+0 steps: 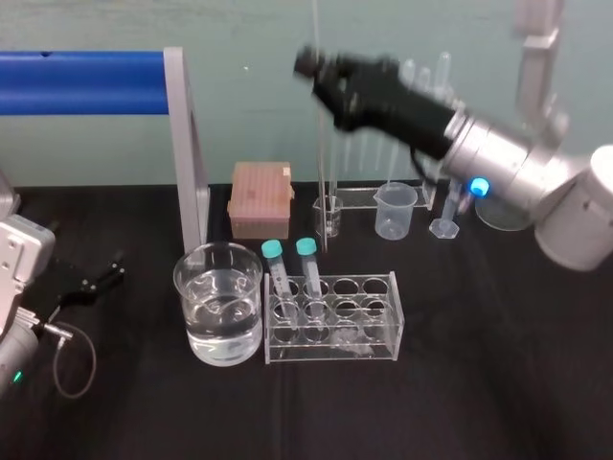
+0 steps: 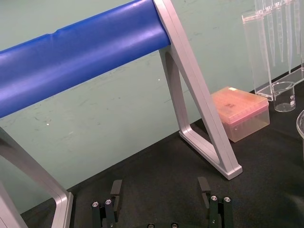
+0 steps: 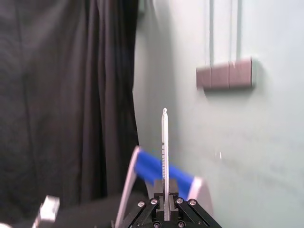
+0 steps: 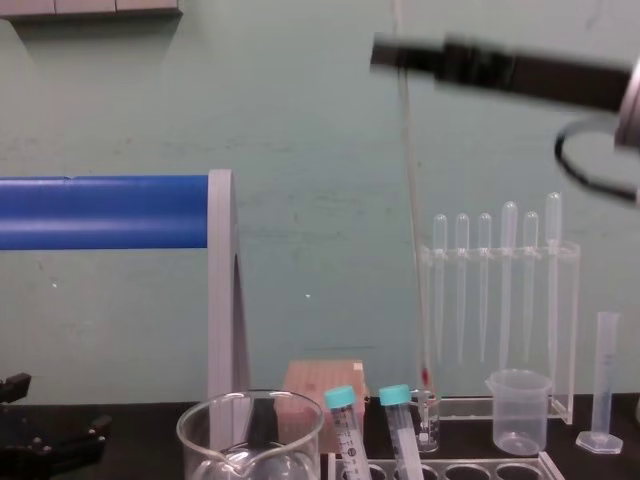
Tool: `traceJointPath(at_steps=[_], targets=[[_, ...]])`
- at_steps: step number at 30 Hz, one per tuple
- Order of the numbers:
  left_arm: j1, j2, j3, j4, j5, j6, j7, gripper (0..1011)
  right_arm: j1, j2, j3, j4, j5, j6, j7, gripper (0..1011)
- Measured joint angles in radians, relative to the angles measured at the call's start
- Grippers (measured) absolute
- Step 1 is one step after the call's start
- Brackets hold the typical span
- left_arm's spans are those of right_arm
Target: Hold the thermometer with one hand and immerse one end into the beaker, then reinsert it into the test tube rack.
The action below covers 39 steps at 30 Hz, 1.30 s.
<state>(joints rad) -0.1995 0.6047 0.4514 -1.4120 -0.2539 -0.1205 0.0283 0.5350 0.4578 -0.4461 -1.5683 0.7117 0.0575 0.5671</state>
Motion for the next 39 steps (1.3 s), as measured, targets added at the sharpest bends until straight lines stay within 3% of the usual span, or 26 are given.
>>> traceJointPath(at_steps=[6, 10, 17, 20, 26, 34, 39], targets=[[0.000, 0.000, 0.000, 0.000, 0.000, 0.000, 0.000, 1008, 0.079, -0.025, 0.011, -0.014, 0.044, -0.010, 0.017, 56], [0.000, 0.000, 0.000, 0.000, 0.000, 0.000, 0.000, 1008, 0.126, -0.054, -0.011, 0.010, 0.060, -0.018, 0.037, 56], [0.000, 0.000, 0.000, 0.000, 0.000, 0.000, 0.000, 1008, 0.181, -0.118, -0.092, 0.089, 0.076, -0.020, 0.086, 57], [0.000, 0.000, 0.000, 0.000, 0.000, 0.000, 0.000, 1008, 0.194, -0.148, -0.146, 0.146, 0.061, -0.045, 0.122, 56], [0.000, 0.000, 0.000, 0.000, 0.000, 0.000, 0.000, 1008, 0.206, -0.191, -0.209, 0.260, 0.020, -0.090, 0.168, 56], [0.000, 0.000, 0.000, 0.000, 0.000, 0.000, 0.000, 1008, 0.200, -0.215, -0.246, 0.368, -0.033, -0.128, 0.199, 56], [0.000, 0.000, 0.000, 0.000, 0.000, 0.000, 0.000, 1008, 0.183, -0.226, -0.247, 0.412, -0.048, -0.152, 0.211, 57]])
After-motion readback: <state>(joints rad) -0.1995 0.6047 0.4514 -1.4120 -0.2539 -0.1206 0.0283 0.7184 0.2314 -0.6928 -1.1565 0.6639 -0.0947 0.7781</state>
